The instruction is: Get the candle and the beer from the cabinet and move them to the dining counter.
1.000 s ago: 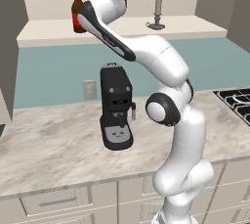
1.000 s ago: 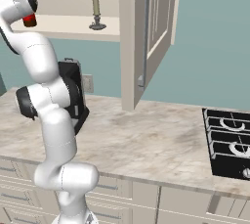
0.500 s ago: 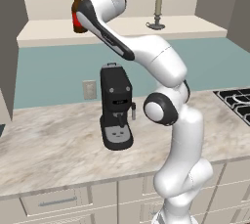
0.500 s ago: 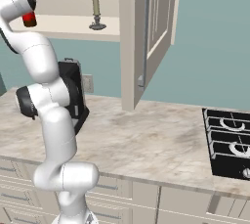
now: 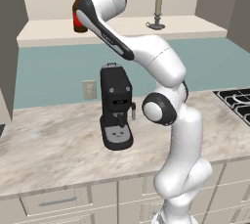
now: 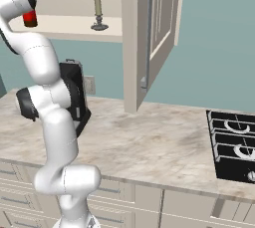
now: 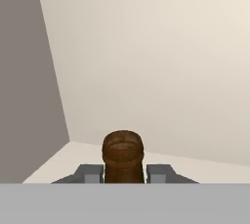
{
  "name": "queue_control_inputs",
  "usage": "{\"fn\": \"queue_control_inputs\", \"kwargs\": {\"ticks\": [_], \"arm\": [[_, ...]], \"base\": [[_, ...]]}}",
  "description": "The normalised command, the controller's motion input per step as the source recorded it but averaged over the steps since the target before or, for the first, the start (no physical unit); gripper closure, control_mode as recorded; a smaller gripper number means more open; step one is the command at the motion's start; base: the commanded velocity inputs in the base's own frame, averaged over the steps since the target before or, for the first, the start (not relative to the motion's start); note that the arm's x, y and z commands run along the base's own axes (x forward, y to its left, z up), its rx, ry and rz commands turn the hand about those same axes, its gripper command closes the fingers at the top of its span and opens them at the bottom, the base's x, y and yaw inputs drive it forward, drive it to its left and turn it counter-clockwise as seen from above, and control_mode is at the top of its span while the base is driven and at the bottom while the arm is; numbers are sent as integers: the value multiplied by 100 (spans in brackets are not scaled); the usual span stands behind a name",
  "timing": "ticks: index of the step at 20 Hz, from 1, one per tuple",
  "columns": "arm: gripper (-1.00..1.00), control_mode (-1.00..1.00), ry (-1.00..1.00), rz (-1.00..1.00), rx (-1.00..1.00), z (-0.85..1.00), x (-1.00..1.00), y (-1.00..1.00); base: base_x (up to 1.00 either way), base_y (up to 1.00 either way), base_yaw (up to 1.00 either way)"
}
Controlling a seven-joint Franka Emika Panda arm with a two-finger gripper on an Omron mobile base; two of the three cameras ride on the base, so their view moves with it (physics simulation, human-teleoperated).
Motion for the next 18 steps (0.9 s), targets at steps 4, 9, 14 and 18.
{"fn": "queue_control_inputs", "kwargs": {"ticks": [4, 9, 14, 18], "arm": [[100, -100, 0, 0, 0, 0, 0, 0], [100, -100, 0, 0, 0, 0, 0, 0], [100, -100, 0, 0, 0, 0, -8, 0], [100, -100, 0, 0, 0, 0, -44, -20]], "base": [[0, 0, 0], [0, 0, 0], [0, 0, 0], [0, 0, 0]]}}
